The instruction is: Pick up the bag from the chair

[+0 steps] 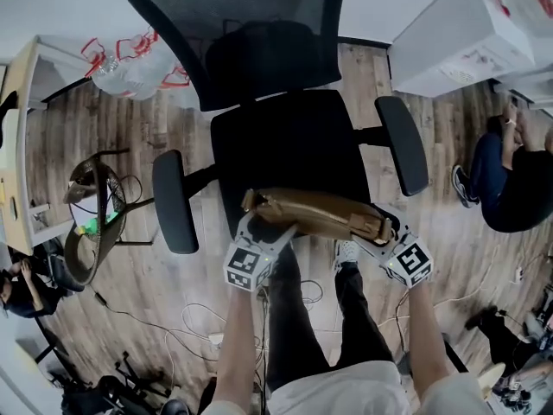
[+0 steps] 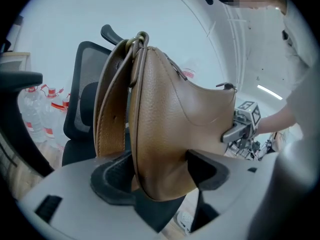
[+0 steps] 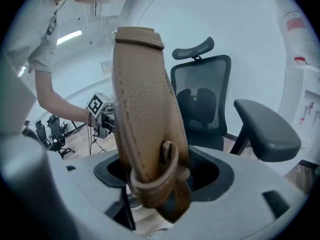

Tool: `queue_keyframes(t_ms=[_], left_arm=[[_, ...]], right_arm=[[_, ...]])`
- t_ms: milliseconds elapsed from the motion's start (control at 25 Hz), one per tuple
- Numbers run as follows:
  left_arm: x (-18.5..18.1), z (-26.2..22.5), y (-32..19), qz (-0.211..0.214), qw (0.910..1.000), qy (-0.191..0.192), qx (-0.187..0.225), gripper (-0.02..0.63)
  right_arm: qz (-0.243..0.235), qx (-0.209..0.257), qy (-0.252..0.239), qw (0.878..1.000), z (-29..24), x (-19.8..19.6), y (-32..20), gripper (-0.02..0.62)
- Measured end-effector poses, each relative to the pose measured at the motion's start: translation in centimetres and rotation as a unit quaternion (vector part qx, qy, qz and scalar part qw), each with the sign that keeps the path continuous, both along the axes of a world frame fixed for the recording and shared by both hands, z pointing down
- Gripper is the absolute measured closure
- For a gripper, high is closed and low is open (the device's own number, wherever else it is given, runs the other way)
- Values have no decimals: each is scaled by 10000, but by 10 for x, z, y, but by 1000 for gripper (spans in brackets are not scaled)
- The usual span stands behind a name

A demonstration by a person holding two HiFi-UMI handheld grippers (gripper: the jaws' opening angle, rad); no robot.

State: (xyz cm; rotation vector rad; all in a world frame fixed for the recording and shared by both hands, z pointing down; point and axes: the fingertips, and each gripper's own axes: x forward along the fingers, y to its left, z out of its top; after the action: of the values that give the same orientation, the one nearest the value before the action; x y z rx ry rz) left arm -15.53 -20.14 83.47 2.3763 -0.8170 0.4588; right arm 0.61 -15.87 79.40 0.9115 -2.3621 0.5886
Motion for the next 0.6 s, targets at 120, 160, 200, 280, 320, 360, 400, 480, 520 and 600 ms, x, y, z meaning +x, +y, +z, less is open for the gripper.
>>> queue_keyframes(t_ms=[120,160,200,280,320,360,400,480,520,600], left_arm=[[-1,-21,10,-82,10000,-17,-42,282],[-1,-28,13,-103,9999,-32,-54,284],[-1,-35,15,-125,9999,-52,-61,284],[-2,-50,19,-171,9998,-93,-52,284],[-2,-57,20,-194,9998,-103,-40,284],[-3,-65,21,-216,9997,-109,-31,284],[-4,-72,24,-241,9996,-118,-32,284],[-4,-87,29,-316,9994,-154,-64,284],[-3,-94,32,-364,9992,-175,-81,284],[0,-111,38,-448,9987,-214,-94,284]], right_arm=[[-20,32,-92,10000,-21,0,7,259],[-28,48,-128,9999,-28,0,9,259],[-38,64,-164,9998,-35,1,11,259],[-64,105,-228,9997,-48,0,14,259],[-80,130,-253,9996,-55,0,15,259],[-95,156,-270,9995,-63,-1,16,259],[-112,182,-279,9994,-70,-2,18,259],[-168,202,-300,9992,-85,-2,23,259],[-205,182,-343,9990,-92,-1,25,259],[-265,122,-511,9983,-105,3,27,259]])
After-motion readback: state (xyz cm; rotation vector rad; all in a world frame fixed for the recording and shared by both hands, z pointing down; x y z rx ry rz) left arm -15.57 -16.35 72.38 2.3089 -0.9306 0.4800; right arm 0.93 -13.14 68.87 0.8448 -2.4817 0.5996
